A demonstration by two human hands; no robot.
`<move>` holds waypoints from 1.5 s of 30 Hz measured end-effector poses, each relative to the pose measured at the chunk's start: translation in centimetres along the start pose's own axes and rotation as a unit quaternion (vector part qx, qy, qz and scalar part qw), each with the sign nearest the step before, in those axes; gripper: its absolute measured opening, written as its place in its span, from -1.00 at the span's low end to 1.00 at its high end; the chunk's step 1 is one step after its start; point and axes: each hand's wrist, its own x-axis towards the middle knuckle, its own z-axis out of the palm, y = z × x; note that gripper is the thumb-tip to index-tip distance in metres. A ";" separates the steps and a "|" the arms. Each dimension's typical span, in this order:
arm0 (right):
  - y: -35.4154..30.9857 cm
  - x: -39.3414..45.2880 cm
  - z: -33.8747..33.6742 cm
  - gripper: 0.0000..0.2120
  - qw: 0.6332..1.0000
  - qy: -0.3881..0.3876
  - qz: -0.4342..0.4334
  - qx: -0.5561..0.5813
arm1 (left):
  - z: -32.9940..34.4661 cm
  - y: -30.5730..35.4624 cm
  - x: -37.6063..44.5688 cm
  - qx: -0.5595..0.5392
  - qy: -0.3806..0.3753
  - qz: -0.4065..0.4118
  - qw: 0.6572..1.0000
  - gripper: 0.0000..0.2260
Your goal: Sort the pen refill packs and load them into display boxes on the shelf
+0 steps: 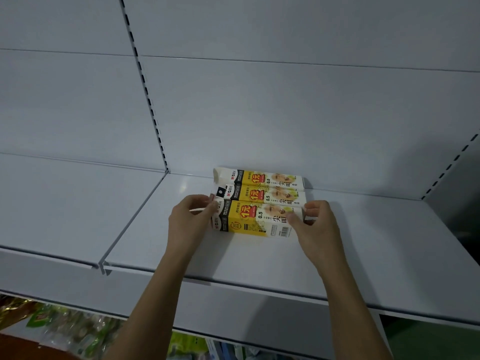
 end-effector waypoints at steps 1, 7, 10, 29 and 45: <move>-0.1 0.2 -0.1 -0.70 1.000 0.023 0.002 0.000 | -0.2 0.2 0.3 0.008 0.010 0.001 1.000 -0.83; -1.3 2.2 -0.2 -0.52 0.998 0.000 0.060 0.017 | -0.4 0.6 3.6 0.057 -0.042 -0.079 0.994 -0.59; -1.7 2.6 0.3 -0.64 0.997 -0.016 0.075 0.027 | 0.0 0.5 4.8 0.012 -0.101 -0.123 0.987 -0.71; -7.3 -0.5 1.5 -0.69 0.982 -0.063 -0.045 0.173 | -1.4 9.0 3.8 -0.316 -0.068 0.155 0.934 -0.65; -11.6 -3.6 1.9 -0.63 0.925 -0.129 -0.260 0.243 | -3.2 7.3 -1.7 -0.322 -0.208 0.204 0.901 -0.63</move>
